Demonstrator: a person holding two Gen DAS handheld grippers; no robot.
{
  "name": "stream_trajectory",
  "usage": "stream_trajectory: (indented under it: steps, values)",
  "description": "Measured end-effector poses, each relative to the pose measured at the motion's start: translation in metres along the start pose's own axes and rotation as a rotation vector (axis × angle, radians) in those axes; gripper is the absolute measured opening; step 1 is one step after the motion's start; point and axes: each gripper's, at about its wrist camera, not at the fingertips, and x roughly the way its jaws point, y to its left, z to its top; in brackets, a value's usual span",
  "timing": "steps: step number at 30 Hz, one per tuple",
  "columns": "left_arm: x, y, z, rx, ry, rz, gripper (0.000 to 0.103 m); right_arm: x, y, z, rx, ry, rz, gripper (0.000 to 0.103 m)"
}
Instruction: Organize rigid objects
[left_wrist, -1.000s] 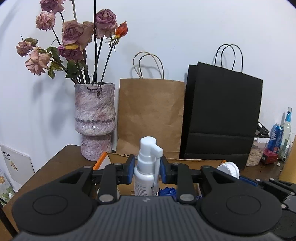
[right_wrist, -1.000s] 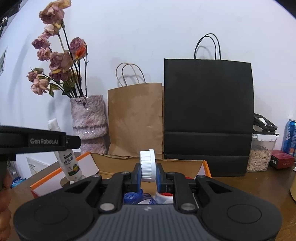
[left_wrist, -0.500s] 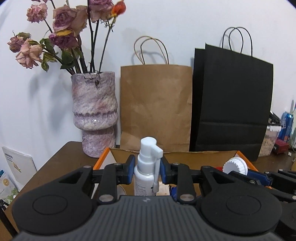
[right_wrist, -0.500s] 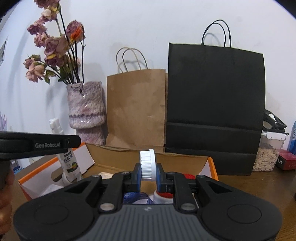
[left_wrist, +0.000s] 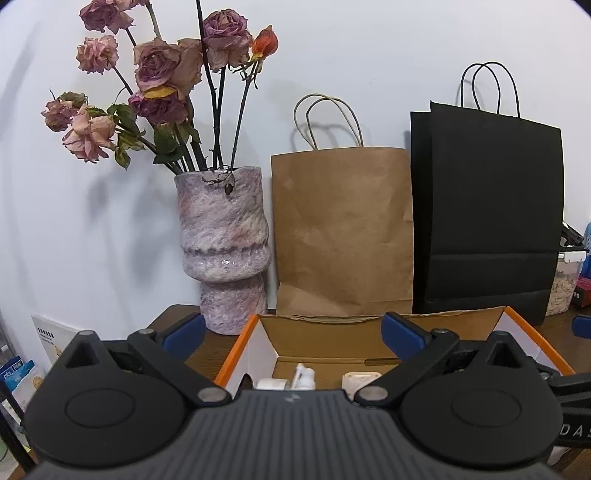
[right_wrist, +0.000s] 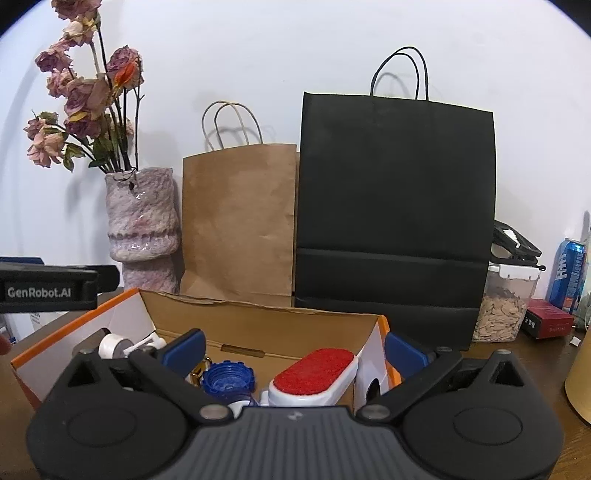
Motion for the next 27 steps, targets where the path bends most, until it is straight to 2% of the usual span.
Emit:
stream_trajectory:
  steps: [5,11,19,25,27]
  values:
    - [-0.009,0.003,0.002,-0.018,-0.007,-0.013,0.103,-0.009,-0.001,0.002,0.004,-0.018,-0.011,0.103]
    - [-0.039,0.006,0.006,-0.020,-0.038,-0.047,0.103,-0.037,-0.001,0.005,-0.003,-0.054,-0.020,0.103]
    - [-0.104,0.011,0.002,-0.001,-0.083,-0.088,0.103,-0.098,0.005,0.001,-0.012,-0.083,-0.014,0.103]
    - [-0.156,0.018,-0.005,0.012,-0.090,-0.101,0.103,-0.147,0.013,-0.004,-0.009,-0.092,-0.008,0.103]
    - [-0.176,0.023,-0.010,0.005,-0.089,-0.126,0.103,-0.167,0.017,-0.008,-0.006,-0.087,-0.013,0.103]
